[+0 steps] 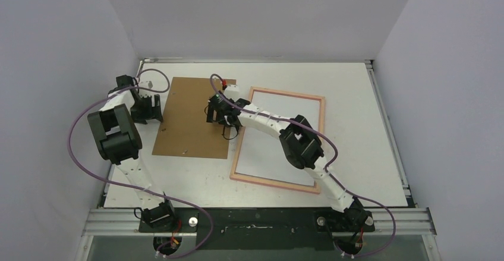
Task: Put the photo into the frame
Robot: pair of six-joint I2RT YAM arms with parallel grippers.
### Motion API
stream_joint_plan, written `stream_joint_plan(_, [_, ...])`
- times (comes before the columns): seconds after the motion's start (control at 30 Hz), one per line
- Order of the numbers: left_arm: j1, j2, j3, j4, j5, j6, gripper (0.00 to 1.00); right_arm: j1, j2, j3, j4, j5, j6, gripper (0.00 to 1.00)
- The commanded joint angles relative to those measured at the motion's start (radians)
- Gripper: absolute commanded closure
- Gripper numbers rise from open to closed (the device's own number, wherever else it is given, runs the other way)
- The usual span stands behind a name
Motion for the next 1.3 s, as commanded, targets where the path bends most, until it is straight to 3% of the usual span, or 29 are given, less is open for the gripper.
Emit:
stream_joint_plan(0.0, [-0.013,0.023,-0.008,0.04,-0.004,-0.014,0.29,0.019,0.022,0.011,0.008,-0.074,0.048,0.1])
stream_joint_plan(0.4, [-0.012,0.026,-0.037,0.048,0.013,-0.004,0.32,0.018,-0.04,-0.04,0.09,-0.171,0.114,0.1])
stream_joint_plan(0.57, [0.001,0.056,0.056,-0.03,0.097,0.004,0.58,0.002,-0.085,-0.124,0.112,-0.152,0.114,0.1])
stream_joint_plan(0.73, [0.018,0.116,0.115,-0.067,0.117,-0.01,0.63,-0.001,-0.11,-0.173,0.132,-0.143,0.11,0.1])
stream_joint_plan(0.9, [0.044,0.109,0.163,-0.091,0.143,-0.008,0.78,-0.001,-0.124,-0.192,0.143,-0.139,0.102,0.1])
stream_joint_plan(1.07, [0.054,0.076,0.212,-0.078,0.084,0.031,0.83,-0.002,-0.133,-0.211,0.152,-0.133,0.1,0.1])
stream_joint_plan(1.27, [0.006,0.094,0.163,0.02,-0.055,0.051,0.84,-0.004,-0.136,-0.215,0.156,-0.13,0.1,0.1])
